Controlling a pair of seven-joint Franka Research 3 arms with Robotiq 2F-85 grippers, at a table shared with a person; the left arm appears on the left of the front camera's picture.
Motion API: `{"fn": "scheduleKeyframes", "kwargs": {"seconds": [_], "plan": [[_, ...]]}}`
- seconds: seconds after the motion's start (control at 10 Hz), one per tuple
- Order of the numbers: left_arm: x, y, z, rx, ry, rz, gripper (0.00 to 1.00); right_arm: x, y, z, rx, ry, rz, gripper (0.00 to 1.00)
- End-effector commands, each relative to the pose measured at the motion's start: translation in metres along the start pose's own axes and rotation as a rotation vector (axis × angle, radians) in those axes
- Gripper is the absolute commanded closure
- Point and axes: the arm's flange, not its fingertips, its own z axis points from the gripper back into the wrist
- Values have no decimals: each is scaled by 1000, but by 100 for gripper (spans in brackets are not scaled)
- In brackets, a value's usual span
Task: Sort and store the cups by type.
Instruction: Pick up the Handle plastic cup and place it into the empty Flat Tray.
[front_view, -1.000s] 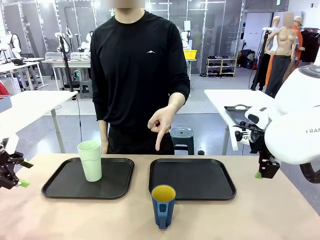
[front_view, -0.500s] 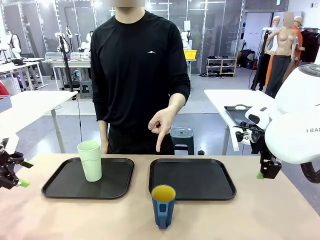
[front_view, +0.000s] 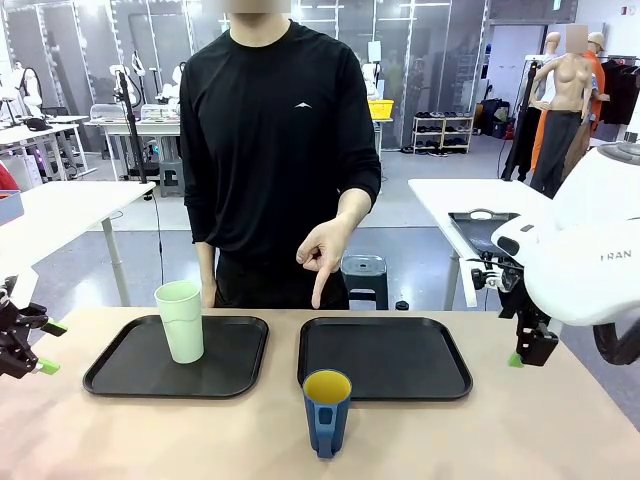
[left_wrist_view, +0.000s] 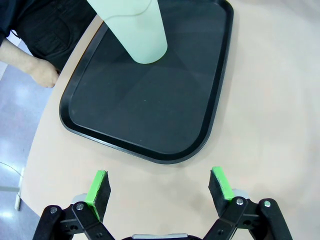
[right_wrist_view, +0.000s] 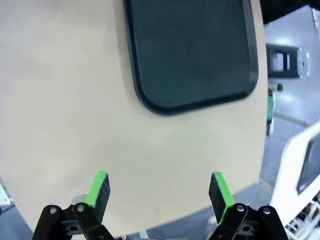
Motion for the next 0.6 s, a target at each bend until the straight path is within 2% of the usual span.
{"fn": "scheduleKeyframes", "kwargs": {"seconds": [0.0, 0.1, 0.3, 0.5], "plan": [[1, 1, 1, 4, -24, -3, 0, -12, 25, -20, 59, -221, 31, 0], [1, 1, 1, 4, -24, -3, 0, -11, 29, -31, 85, -297, 29, 0], [1, 1, 1, 4, -24, -3, 0, -6, 32, -57, 128, -323, 60, 0], [1, 1, 1, 4, -24, -3, 0, 0, 31, -80, 139, -486, 39, 0]]}}
